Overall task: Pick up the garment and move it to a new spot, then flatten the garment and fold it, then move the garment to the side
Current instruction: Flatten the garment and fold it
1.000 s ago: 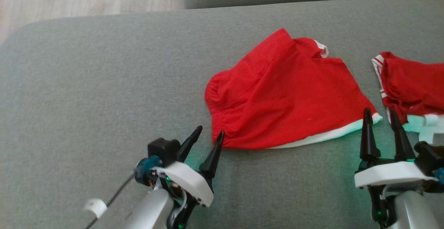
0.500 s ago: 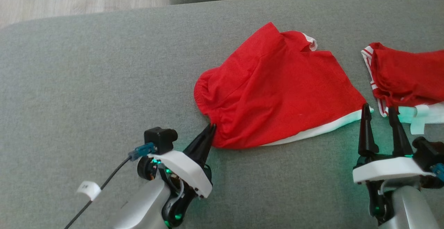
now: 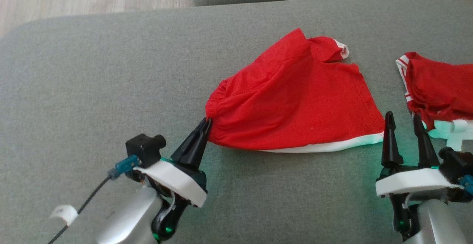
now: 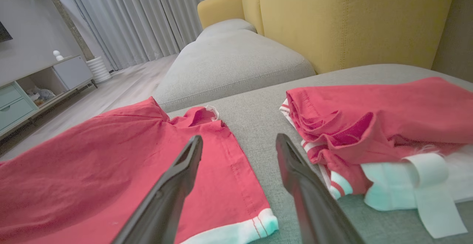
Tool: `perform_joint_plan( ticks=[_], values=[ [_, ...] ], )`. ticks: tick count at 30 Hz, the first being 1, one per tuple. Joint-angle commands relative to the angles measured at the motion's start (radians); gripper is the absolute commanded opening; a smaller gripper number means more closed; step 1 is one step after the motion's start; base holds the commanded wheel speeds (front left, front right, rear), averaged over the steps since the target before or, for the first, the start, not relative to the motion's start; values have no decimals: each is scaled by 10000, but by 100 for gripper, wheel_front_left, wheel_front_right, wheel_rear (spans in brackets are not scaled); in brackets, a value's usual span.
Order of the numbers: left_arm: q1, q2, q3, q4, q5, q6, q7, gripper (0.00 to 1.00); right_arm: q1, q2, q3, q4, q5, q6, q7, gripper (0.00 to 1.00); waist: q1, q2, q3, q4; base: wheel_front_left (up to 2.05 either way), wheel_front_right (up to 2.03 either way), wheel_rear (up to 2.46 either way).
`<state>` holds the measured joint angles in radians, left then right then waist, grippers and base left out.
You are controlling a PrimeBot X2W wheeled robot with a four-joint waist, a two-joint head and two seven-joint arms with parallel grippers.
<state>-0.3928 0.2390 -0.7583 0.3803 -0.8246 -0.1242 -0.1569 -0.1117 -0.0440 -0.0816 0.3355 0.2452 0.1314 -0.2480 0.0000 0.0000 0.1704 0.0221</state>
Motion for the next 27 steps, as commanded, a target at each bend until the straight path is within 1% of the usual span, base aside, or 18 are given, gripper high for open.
perform_joint_plan(
  ticks=[1, 6, 10, 14, 17, 22, 23, 24, 25, 27],
  values=[
    [-553, 313, 353, -419, 143, 33, -56, 0, -292, -62, 264, -295, -10, -7, -128, 100, 0, 0, 99, -3, 0, 0, 0],
    [-962, 647, 243, -620, 430, 198, 414, 0, -453, -62, 372, -296, 1, -7, -132, 100, 0, 0, 432, -128, 0, 0, 0],
    [-1523, 692, 148, -301, 602, 312, 891, 0, -632, -62, 473, -289, 15, -7, -134, 100, 0, 0, 716, -353, 0, 0, 0],
    [-2203, 672, -35, 382, 998, 377, 1114, 0, -805, -62, 628, -303, 68, -7, -135, 100, 0, 0, 981, -613, 0, 0, 0],
    [-2609, 535, -197, 959, 1258, 410, 1164, 0, -875, -62, 713, -310, 115, -7, -136, 100, 0, 0, 1108, -744, 0, 0, 0],
    [-3060, 316, -591, 1937, 1821, 471, 1005, 0, -902, -62, 776, -310, 148, -7, -136, 100, 0, 0, 1181, -824, 0, 0, 0],
    [-3095, 269, -667, 2106, 1904, 465, 940, 16, -908, -62, 784, -304, 148, -7, -136, 100, 0, 0, 1177, -824, 0, 0, 0],
    [-3113, 212, -724, 2256, 1955, 455, 865, 60, -917, -62, 786, -298, 144, -7, -136, 100, 0, 0, 1169, -815, 0, 0, 0],
    [-3119, 153, -774, 2394, 1994, 448, 790, 100, -926, -62, 774, -297, 137, -7, -136, 100, 0, 0, 1151, -790, 0, 0, 0],
    [-3126, 62, -880, 2634, 2093, 443, 639, 100, -944, -62, 746, -327, 115, -7, -137, 100, 0, 0, 1094, -720, 0, 0, 0]
  ],
)
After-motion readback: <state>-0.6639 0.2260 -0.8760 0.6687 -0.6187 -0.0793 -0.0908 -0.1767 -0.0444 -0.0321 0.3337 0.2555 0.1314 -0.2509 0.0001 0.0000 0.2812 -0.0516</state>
